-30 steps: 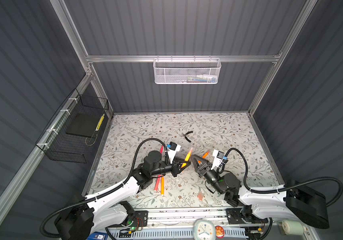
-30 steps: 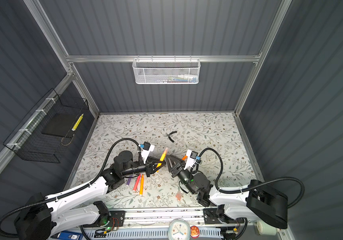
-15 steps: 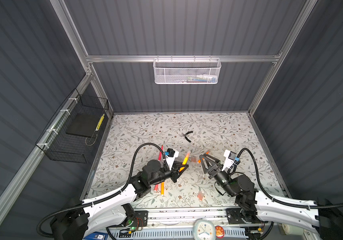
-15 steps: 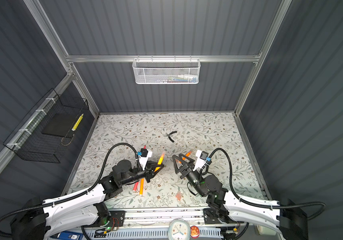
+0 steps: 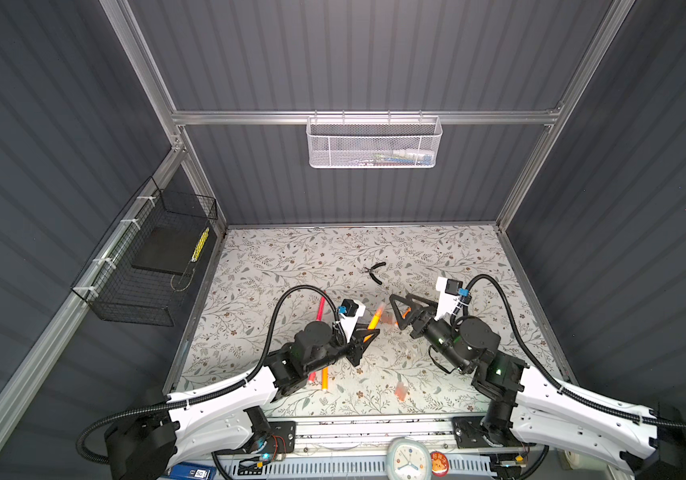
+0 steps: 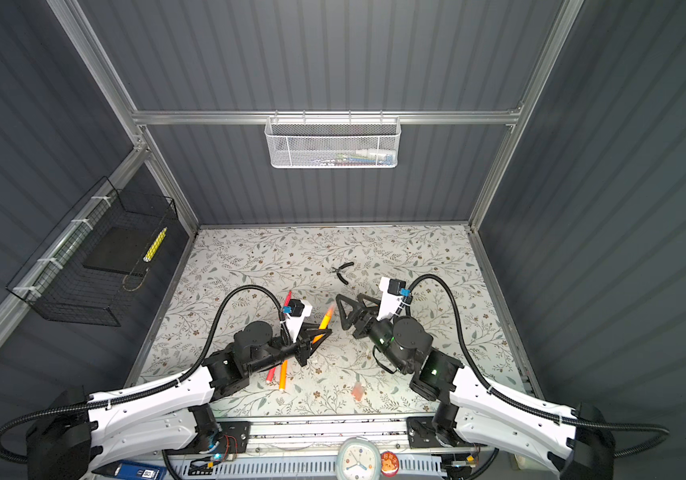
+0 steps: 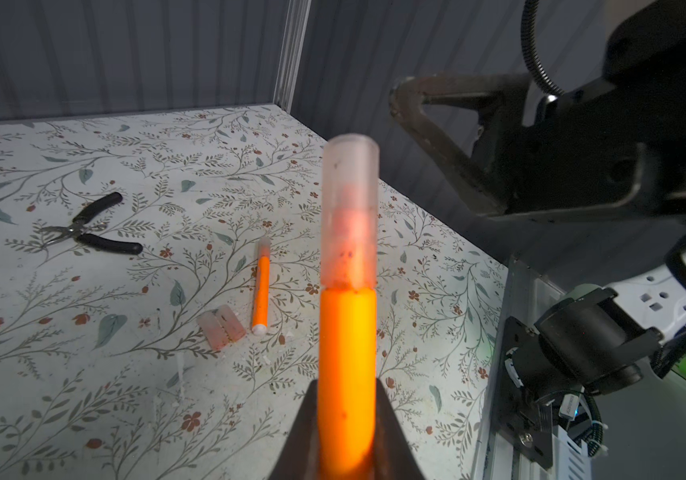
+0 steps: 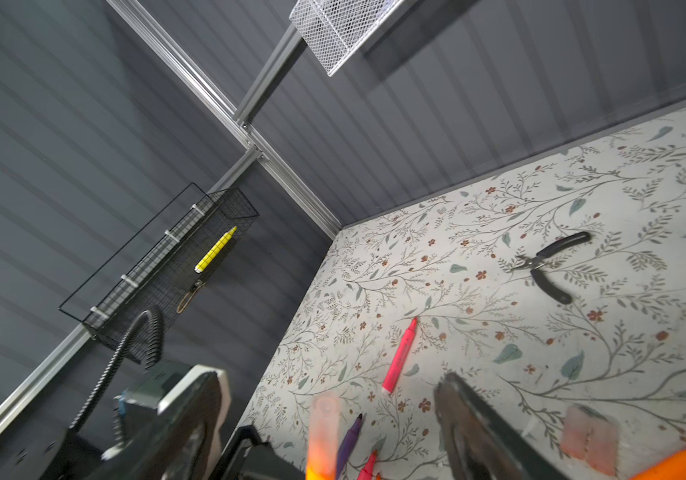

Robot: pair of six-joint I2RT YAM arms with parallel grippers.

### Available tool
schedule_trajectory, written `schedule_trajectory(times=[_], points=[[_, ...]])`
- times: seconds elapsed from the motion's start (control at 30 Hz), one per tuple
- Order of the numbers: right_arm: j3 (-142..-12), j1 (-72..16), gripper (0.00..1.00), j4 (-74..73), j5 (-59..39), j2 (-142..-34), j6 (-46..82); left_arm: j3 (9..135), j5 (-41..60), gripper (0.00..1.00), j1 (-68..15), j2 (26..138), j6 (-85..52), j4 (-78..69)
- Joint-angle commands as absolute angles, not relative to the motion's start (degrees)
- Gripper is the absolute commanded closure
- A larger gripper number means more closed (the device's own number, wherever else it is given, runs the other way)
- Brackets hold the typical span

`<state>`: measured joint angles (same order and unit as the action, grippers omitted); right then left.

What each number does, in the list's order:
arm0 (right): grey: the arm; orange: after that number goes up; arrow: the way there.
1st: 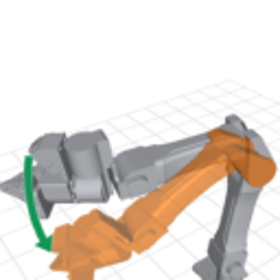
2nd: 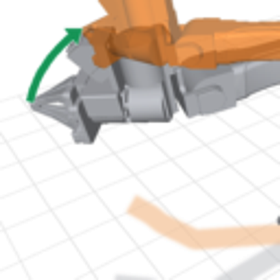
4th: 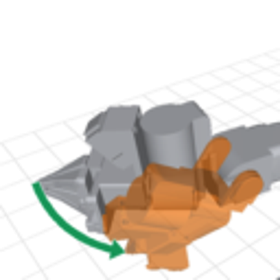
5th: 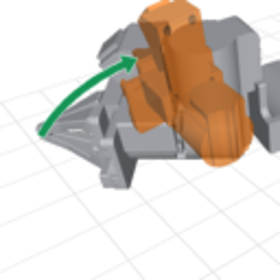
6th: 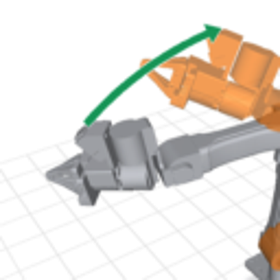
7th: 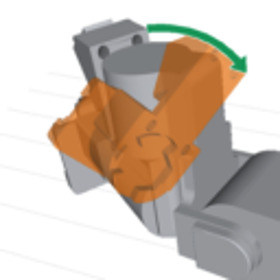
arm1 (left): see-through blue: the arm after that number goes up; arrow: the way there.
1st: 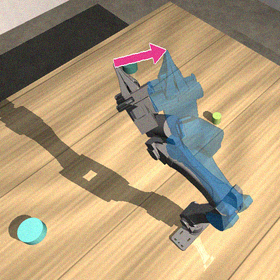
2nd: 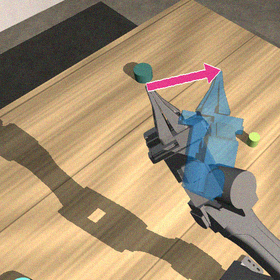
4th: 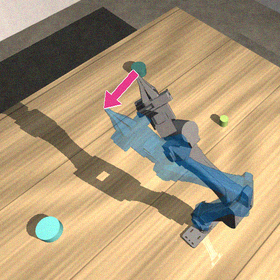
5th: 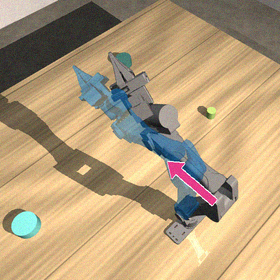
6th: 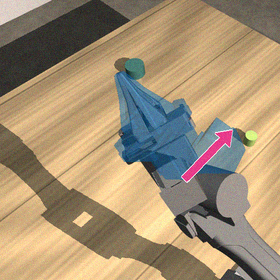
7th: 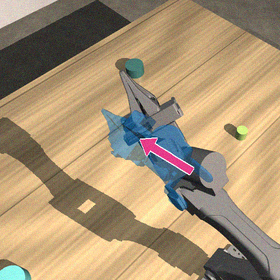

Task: Insert the pens into the pen caps
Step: 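Open the right gripper and raise it above the capped highlighter, then press the right gripper down on the cap top to seat it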

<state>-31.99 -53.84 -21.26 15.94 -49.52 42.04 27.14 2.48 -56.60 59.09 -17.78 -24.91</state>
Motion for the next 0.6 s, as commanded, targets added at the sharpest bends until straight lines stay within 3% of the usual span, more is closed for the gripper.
schedule_trajectory(times=[0.0,0.27,0.57], points=[[-34.32,-51.3,0.18,-18.82,8.12,-52.45,44.36,26.28,1.36,1.0,-56.83,57.17,-15.54,-26.44],[-39.77,-51.15,0.3,-19.43,1.09,-59.95,45.0,28.8,2.78,1.0,-56.84,59.89,-14.24,-23.82],[-40.94,-51.15,0.43,-20.56,-0.52,-63.51,46.09,30.14,3.08,1.0,-56.84,60.35,-14.12,-21.73]])
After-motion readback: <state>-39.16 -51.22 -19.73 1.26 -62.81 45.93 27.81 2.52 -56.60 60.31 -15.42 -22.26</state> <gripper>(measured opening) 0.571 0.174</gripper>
